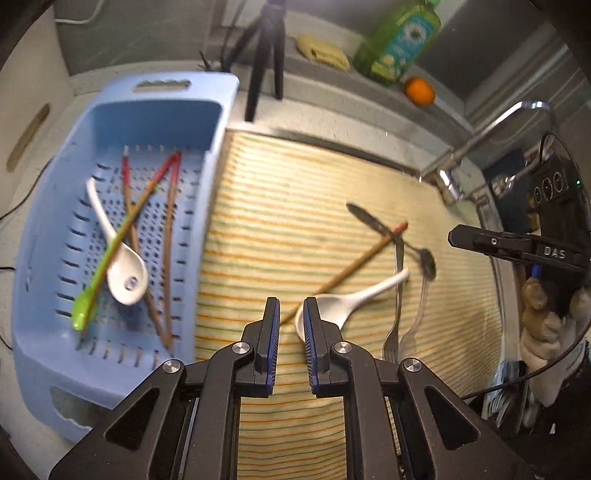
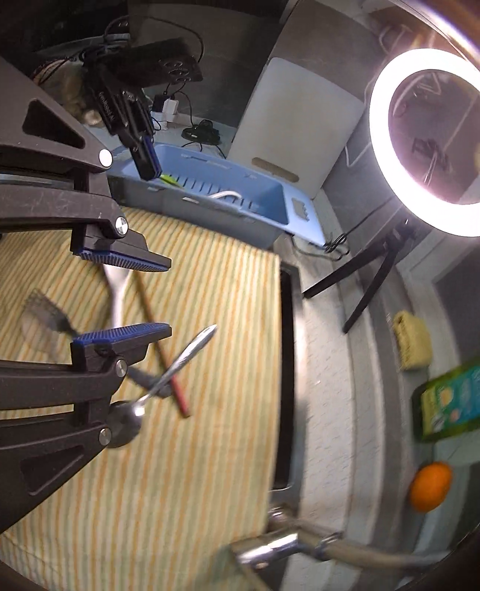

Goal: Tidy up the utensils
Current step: 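Move the right tool back to the white ceramic spoon on the cloth, then close the right tool on the white ceramic spoon handle and lift it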

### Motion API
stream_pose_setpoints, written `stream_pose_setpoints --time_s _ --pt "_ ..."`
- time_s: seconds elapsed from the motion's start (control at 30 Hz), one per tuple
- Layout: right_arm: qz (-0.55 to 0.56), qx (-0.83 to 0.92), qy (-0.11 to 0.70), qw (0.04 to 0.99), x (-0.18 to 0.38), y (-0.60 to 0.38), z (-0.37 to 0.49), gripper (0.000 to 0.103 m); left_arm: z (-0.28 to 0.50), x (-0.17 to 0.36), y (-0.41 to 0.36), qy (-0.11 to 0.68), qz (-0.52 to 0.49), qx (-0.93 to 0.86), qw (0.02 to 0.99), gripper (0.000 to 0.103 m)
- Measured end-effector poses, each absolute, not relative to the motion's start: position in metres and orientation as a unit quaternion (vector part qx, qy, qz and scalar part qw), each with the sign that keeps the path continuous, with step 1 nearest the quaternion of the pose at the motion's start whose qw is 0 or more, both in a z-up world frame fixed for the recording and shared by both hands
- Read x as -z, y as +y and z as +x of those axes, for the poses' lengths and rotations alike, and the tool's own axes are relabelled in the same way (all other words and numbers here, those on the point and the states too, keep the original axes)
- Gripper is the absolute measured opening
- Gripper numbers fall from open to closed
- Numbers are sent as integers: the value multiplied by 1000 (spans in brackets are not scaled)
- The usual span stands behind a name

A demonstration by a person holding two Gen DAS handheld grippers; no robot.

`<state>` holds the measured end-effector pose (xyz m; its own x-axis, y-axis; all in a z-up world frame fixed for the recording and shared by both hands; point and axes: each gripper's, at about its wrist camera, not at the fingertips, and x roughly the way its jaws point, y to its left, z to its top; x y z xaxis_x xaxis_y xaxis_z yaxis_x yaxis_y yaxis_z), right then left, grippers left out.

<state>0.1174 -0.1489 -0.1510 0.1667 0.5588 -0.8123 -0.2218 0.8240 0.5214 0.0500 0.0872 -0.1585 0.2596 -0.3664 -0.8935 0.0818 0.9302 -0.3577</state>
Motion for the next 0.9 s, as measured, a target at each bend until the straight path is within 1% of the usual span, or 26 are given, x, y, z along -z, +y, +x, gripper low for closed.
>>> stream_pose_setpoints --time_s 0.1,0.4,0.67,0.9 --pt "177 -263 613 724 172 -159 106 26 49 166 76 604 -108 143 777 12" --pt "220 -266 645 682 218 -147 79 26 56 180 58 627 -74 140 762 12" --pt "252 -234 640 687 235 -154 88 26 53 195 50 646 -65 149 746 12" --pt "258 -218 637 693 243 -149 99 26 52 198 45 649 -71 155 741 12"
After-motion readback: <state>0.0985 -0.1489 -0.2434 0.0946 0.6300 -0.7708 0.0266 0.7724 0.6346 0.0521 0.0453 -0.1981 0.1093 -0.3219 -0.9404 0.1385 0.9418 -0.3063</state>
